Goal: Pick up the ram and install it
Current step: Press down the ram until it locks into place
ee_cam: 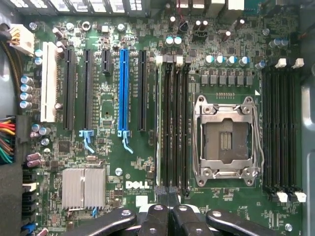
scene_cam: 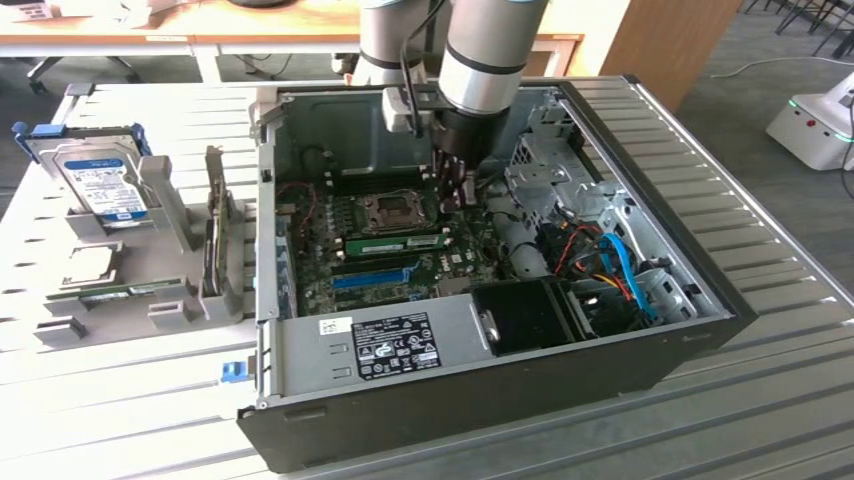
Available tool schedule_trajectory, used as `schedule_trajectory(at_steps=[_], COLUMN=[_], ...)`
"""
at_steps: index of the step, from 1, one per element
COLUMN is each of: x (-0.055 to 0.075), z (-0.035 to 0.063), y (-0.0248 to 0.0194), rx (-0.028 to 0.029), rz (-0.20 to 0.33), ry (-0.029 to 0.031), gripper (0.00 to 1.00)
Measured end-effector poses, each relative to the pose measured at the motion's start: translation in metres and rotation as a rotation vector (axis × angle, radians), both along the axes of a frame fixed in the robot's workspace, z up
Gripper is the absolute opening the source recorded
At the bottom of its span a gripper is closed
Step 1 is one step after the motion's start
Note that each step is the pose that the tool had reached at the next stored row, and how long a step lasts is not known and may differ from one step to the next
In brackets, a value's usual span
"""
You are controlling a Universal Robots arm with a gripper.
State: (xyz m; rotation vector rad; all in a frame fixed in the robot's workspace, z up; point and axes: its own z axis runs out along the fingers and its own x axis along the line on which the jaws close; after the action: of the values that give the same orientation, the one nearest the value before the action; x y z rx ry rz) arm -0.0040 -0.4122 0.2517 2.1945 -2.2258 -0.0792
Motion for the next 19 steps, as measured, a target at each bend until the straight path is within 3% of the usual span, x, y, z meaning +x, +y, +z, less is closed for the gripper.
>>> schedule_trajectory(at_steps=[7,19], x=[-0.013,-0.046], z=[0.0,-0.0004], y=[0.0006,0.0029], rx=[-0.0001,0.0], rz=[0.0,0.0], ry=[0.0,0.0001], gripper=[0.11,0.11])
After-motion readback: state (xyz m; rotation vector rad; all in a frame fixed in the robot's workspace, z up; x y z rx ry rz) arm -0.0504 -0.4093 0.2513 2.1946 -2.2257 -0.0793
